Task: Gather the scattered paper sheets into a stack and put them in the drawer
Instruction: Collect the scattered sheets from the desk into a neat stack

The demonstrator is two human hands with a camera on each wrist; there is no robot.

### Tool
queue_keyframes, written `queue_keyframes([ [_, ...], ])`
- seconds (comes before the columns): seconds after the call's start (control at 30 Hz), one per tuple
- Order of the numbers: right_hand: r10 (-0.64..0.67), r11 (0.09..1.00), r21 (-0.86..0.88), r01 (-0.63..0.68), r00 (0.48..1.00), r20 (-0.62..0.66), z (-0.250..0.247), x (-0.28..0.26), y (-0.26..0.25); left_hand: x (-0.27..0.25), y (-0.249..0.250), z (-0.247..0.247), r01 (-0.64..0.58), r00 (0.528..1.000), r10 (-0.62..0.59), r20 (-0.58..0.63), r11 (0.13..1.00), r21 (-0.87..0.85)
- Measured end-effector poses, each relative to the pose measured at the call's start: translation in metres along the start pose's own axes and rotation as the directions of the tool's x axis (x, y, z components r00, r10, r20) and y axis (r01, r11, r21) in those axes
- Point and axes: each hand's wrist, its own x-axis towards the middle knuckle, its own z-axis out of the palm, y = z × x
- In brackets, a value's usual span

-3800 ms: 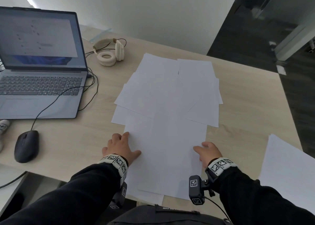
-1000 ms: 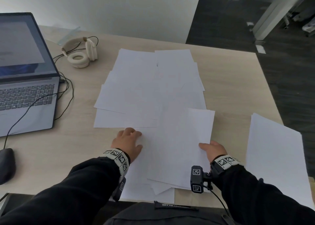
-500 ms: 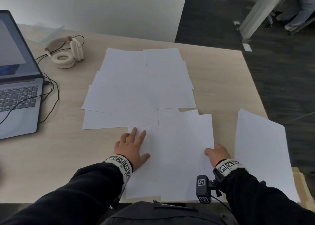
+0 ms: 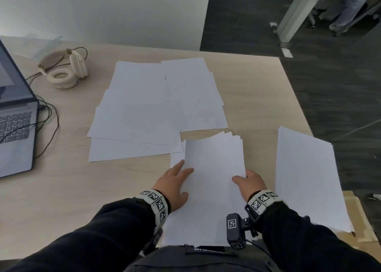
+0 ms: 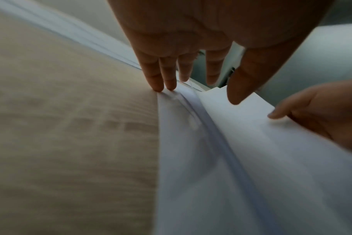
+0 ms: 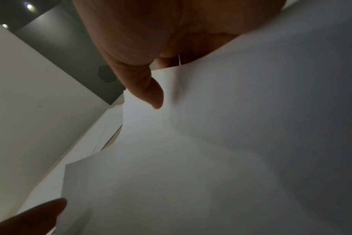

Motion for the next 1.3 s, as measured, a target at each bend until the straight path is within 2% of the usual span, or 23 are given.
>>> queue_keyframes([
  [0.07, 0.016, 1.000, -0.004, -0.016, 0.999, -0.038, 0.003, 0.000, 0.000, 0.003, 0.007, -0.001, 0.101, 0.988, -0.120, -0.098, 0.978, -0.183],
  [0.13, 0.018, 1.000, -0.022, -0.019, 0.998, -0.067, 0.006, 0.000, 0.000, 0.008, 0.011, -0.005, 0.244, 0.931, -0.317, -0.179, 0.909, -0.337],
  [0.2, 0.021, 0.999, -0.037, -0.023, 0.998, -0.053, 0.010, 0.000, 0.001, 0.013, 0.016, -0.012, 0.313, 0.882, -0.434, -0.182, 0.830, -0.462],
  [0.33, 0.042, 0.999, -0.007, -0.042, 0.999, -0.019, 0.013, 0.002, -0.001, 0.022, 0.015, -0.020, 0.322, 0.861, -0.492, -0.127, 0.722, -0.612],
  [0.43, 0.089, 0.990, 0.111, -0.088, 0.996, -0.002, 0.013, 0.003, 0.001, 0.025, 0.013, -0.022, 0.333, 0.846, -0.528, -0.067, 0.623, -0.708],
  [0.53, 0.157, 0.970, 0.182, -0.163, 0.987, 0.045, 0.010, 0.009, 0.008, 0.023, 0.015, -0.020, 0.327, 0.853, -0.522, -0.021, 0.563, -0.759],
  [0.7, 0.176, 0.975, 0.124, -0.182, 0.982, 0.063, -0.009, 0.004, 0.016, 0.024, 0.020, -0.019, 0.321, 0.877, -0.478, 0.048, 0.508, -0.799],
  [0.83, 0.100, 0.985, 0.131, -0.108, 0.993, 0.065, -0.026, -0.003, 0.013, 0.028, 0.028, -0.020, 0.346, 0.908, -0.405, 0.106, 0.584, -0.735],
  [0.97, -0.079, 0.993, 0.086, 0.080, 0.997, -0.016, -0.054, -0.016, -0.002, 0.040, 0.037, -0.022, 0.299, 0.936, -0.350, 0.043, 0.721, -0.625],
  [1.03, -0.177, 0.980, 0.080, 0.181, 0.983, -0.057, -0.070, -0.025, -0.014, 0.048, 0.046, -0.029, 0.275, 0.940, -0.341, 0.011, 0.737, -0.618],
  [1.1, -0.263, 0.959, 0.099, 0.267, 0.963, -0.056, -0.084, -0.035, -0.028, 0.057, 0.055, -0.040, 0.266, 0.943, -0.330, 0.039, 0.679, -0.685],
  [1.2, -0.357, 0.923, 0.137, 0.359, 0.933, -0.043, -0.104, -0.043, -0.052, 0.071, 0.073, -0.059, 0.230, 0.953, -0.293, 0.080, 0.525, -0.820],
  [1.3, -0.434, 0.882, 0.182, 0.435, 0.900, -0.045, -0.125, -0.048, -0.074, 0.083, 0.092, -0.085, 0.148, 0.965, -0.260, 0.025, 0.465, -0.873],
])
